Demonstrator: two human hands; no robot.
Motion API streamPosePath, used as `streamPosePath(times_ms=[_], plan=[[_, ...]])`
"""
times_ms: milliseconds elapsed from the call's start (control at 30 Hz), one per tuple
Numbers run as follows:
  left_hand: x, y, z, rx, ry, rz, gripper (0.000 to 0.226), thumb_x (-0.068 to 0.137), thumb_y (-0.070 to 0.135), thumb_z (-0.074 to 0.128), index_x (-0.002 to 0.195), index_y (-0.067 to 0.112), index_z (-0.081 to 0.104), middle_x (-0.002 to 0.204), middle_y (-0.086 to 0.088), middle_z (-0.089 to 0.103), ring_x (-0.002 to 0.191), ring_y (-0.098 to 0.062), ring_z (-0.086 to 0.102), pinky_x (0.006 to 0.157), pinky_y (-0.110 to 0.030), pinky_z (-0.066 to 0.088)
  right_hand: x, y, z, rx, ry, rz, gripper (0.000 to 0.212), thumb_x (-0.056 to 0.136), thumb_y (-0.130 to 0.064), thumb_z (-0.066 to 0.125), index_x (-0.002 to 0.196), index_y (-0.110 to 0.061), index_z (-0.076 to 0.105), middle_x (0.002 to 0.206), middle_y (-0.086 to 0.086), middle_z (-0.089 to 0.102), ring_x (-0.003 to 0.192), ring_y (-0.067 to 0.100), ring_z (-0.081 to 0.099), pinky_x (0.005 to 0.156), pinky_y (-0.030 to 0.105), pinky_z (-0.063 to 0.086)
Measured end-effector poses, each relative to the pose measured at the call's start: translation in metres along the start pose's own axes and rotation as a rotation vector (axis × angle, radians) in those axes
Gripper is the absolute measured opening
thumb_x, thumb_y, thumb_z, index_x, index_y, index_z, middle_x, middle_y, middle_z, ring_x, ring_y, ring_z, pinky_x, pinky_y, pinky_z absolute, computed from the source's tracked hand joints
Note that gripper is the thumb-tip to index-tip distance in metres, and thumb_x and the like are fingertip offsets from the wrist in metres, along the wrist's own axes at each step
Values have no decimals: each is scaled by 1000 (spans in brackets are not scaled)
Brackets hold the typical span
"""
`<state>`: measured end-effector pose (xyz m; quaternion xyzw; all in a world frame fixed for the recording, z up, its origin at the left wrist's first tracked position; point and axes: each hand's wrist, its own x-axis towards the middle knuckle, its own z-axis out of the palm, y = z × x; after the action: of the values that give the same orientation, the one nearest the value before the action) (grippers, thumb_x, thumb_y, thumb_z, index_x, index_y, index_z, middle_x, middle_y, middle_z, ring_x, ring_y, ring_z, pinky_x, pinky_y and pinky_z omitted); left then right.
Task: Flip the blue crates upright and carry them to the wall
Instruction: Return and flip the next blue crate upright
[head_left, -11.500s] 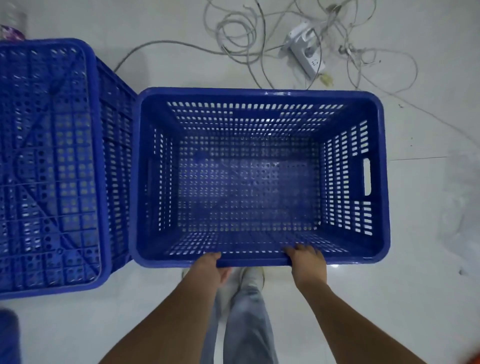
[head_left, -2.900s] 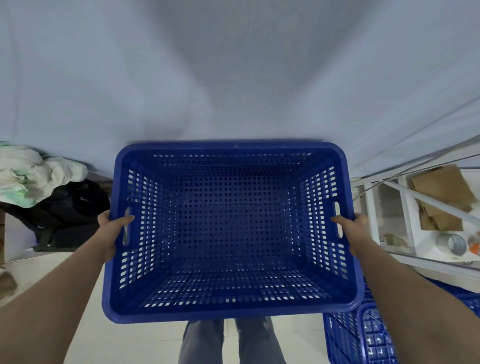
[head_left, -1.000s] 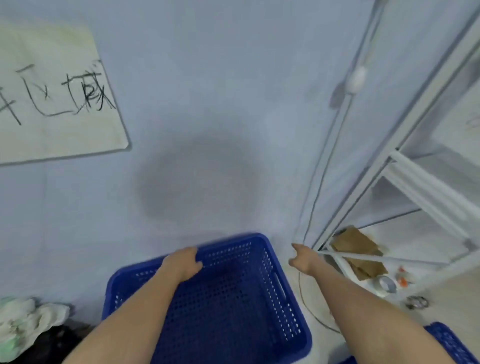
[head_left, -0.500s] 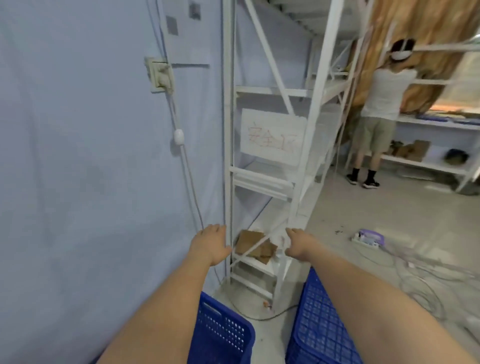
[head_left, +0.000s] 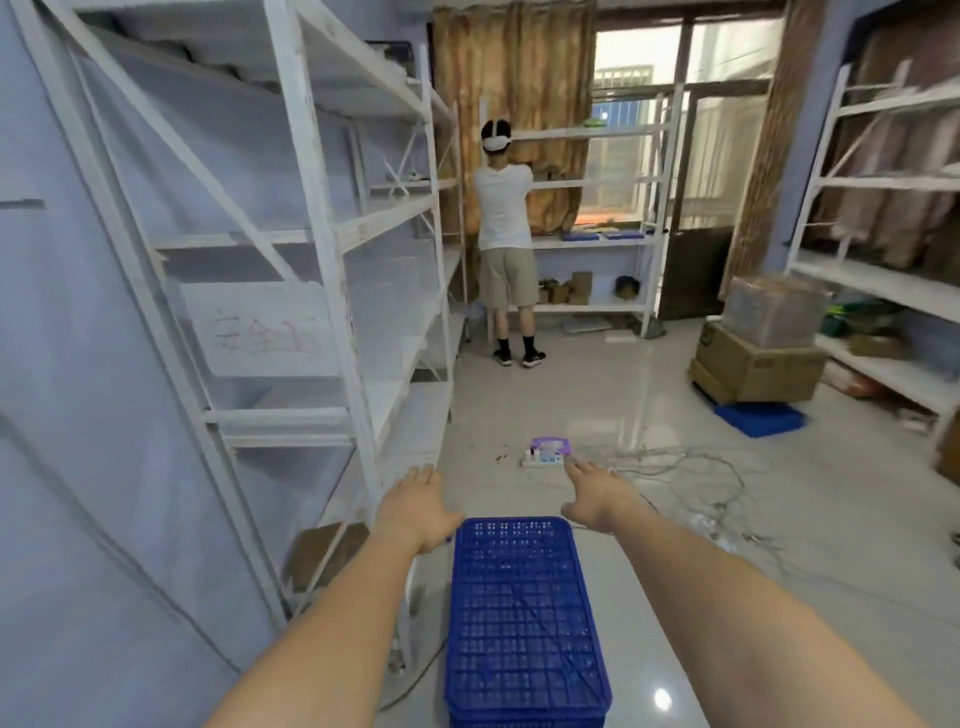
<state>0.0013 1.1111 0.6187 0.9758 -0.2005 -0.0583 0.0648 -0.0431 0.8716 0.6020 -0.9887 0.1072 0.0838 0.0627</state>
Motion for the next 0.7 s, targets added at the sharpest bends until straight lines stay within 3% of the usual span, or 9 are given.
streamPosePath(times_ms=[233,433,700], plan=[[48,74,44,112,-113,55,81,91,50,41,155,13,8,162,-7,12,149,-22,14,120,-35,15,33,93,4,-5,-22,43,76,86,-41,51,151,-15,21,157,5,24,144,26,26,114,43,29],[93,83,35,133,-116,-7,79,93,46,42,155,12,6,163,-8,9,150,-24,9,121,-36,12,73,123,9,-31,-77,14,72,92,-38,47,151,-11,16,159,7,21,147,25,16,117,39,23],[191,72,55,188,-174,17,78,92,49,40,154,12,11,161,-8,15,148,-23,15,118,-35,17,161,131,23,-16,-128,13,73,92,-37,47,152,-11,15,159,5,21,147,23,18,118,38,21]])
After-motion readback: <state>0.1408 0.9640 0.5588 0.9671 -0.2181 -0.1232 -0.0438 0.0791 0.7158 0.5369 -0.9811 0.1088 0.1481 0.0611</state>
